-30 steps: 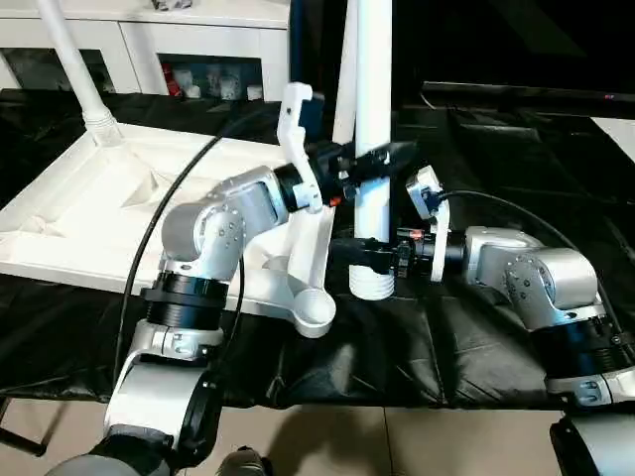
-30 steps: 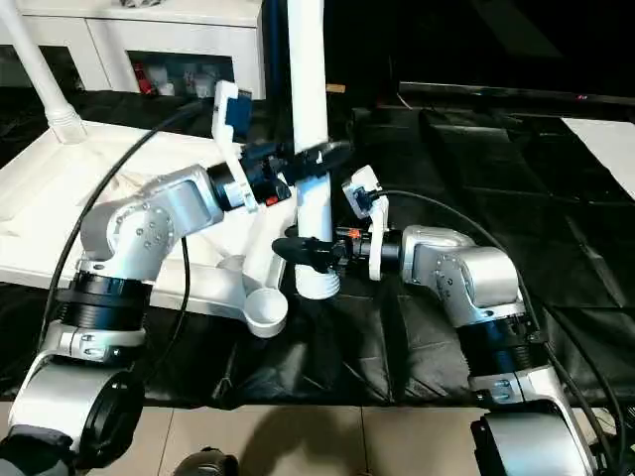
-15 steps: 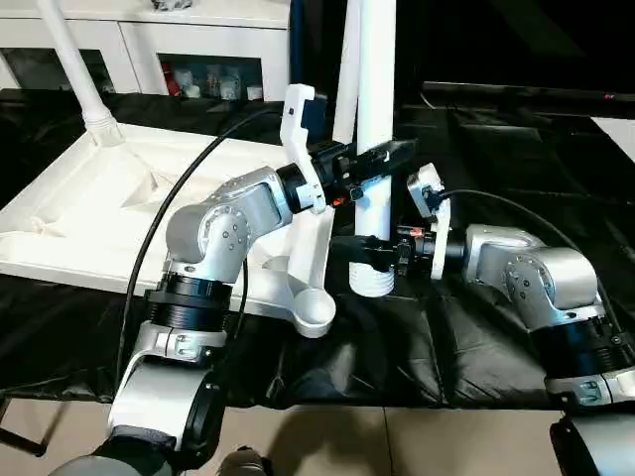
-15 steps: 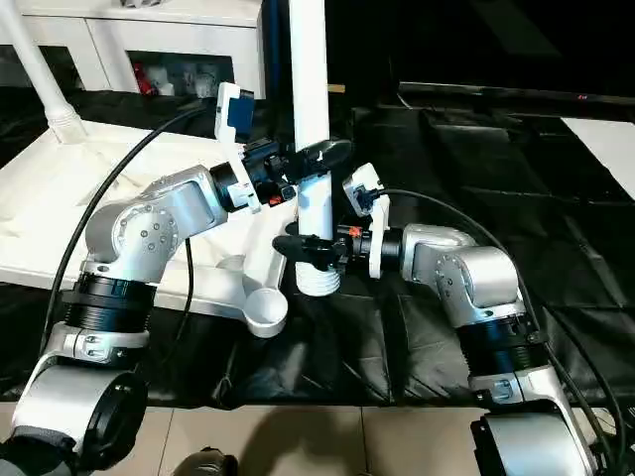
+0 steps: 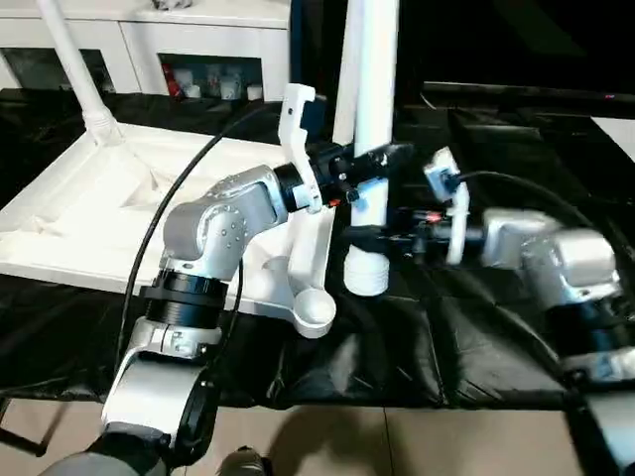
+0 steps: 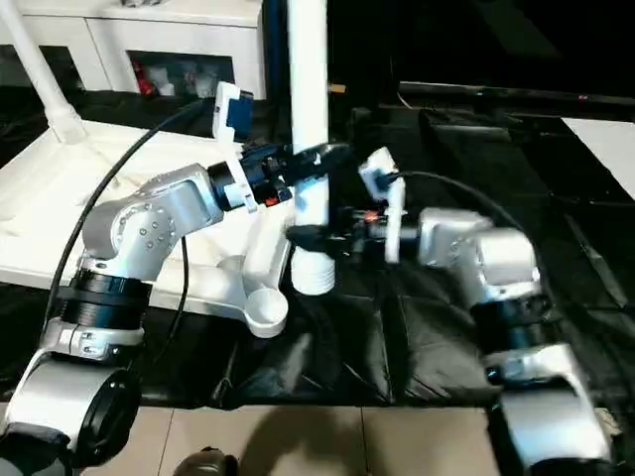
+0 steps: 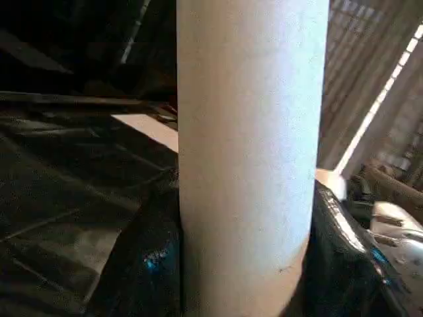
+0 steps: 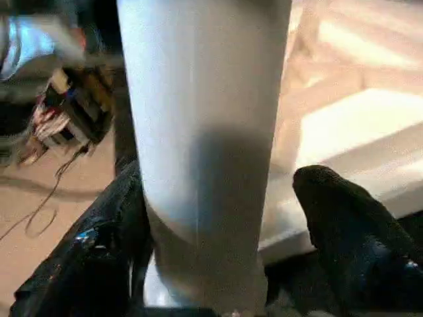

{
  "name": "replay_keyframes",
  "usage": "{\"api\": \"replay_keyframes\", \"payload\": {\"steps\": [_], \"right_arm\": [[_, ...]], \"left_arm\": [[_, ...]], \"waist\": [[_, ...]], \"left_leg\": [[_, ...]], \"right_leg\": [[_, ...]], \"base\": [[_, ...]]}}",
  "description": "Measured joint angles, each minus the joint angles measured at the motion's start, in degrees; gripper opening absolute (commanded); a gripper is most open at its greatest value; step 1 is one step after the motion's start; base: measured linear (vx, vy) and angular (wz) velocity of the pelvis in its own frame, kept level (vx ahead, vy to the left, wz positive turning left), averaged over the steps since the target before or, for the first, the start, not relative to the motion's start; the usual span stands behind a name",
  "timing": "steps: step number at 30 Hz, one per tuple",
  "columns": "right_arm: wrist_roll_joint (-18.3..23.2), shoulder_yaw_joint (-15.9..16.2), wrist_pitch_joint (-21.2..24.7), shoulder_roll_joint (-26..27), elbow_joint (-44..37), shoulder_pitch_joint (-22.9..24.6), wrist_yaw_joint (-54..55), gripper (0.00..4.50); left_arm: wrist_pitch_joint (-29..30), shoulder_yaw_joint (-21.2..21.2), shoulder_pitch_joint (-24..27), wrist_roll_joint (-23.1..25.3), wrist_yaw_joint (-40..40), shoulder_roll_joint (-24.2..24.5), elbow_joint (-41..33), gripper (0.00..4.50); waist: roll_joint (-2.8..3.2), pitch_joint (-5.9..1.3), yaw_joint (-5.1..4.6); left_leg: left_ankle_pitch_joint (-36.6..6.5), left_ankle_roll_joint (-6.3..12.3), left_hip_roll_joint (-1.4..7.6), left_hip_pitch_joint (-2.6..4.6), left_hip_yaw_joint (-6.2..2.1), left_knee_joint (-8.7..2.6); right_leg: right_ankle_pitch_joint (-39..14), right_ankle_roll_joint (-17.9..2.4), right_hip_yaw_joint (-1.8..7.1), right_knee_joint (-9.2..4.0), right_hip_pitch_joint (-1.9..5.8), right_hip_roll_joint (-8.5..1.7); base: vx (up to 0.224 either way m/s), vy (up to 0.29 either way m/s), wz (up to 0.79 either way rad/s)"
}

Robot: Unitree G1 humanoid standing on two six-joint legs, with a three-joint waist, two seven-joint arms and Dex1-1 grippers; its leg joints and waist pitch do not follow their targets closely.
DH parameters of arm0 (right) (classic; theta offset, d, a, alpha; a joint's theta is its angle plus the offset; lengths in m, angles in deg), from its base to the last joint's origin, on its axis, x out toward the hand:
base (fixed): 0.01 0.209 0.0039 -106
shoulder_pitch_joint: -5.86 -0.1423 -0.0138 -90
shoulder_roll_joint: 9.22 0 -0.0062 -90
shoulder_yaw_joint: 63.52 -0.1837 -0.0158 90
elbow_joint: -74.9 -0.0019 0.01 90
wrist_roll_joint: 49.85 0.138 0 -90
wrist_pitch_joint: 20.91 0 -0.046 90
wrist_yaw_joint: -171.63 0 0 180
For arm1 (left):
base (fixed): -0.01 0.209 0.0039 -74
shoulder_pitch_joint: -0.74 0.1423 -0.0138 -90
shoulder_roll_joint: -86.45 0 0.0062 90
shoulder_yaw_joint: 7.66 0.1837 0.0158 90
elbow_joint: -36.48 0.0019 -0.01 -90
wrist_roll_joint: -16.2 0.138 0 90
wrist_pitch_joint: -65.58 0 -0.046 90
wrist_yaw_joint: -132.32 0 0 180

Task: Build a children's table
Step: Pick table leg

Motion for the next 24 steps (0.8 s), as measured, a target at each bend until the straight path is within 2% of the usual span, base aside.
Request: {"api": "replay_keyframes", "payload": {"steps": [5, 11, 18, 24], "right_arm": [[-0.6, 1.7, -0.1, -0.4, 0.9, -0.3, -2.3, 3.59], [-1.4, 1.9, -1.4, 0.8, 2.9, -2.5, -2.8, 3.59], [-2.5, 1.9, -2.9, 1.1, 4.0, -2.6, -3.3, 3.59], [-2.8, 2.4, -3.3, 1.1, 4.3, -2.6, -4.4, 2.97]], "left_arm": [[-0.1, 0.3, -0.9, 0.6, 0.1, -0.1, 1.1, 1.86], [-0.1, 0.5, -1.2, 0.6, 0.9, -0.2, 1.2, 1.86], [-0.1, 0.8, -1.2, 0.7, 1.4, 0.0, 1.3, 1.86], [-0.1, 1.0, -1.2, 0.8, 1.7, -0.1, 1.4, 1.86]], "waist": [[0.0, 0.0, -0.06], [0.0, 0.0, -0.05], [0.0, 0.0, 0.06], [0.0, 0.0, 0.02]], "left_leg": [[0.0, 0.04, 0.0, 0.0, 0.0, 0.02], [0.0, 0.07, 0.0, 0.0, 0.0, 0.04], [0.1, 0.13, 0.0, -0.03, 0.01, 0.12], [0.1, 0.13, 0.01, -0.02, 0.01, 0.12]], "right_leg": [[0.0, 0.0, 0.0, 0.02, 0.0, 0.0], [0.0, 0.0, 0.0, 0.04, 0.0, 0.0], [0.0, 0.0, 0.01, 0.04, 0.01, -0.01], [0.0, 0.0, 0.0, 0.07, 0.0, 0.0]], "base": [[0.0, 0.0, 0.0], [0.0, 0.0, 0.0], [0.0, 0.0, 0.0], [0.0, 0.0, 0.0]]}}
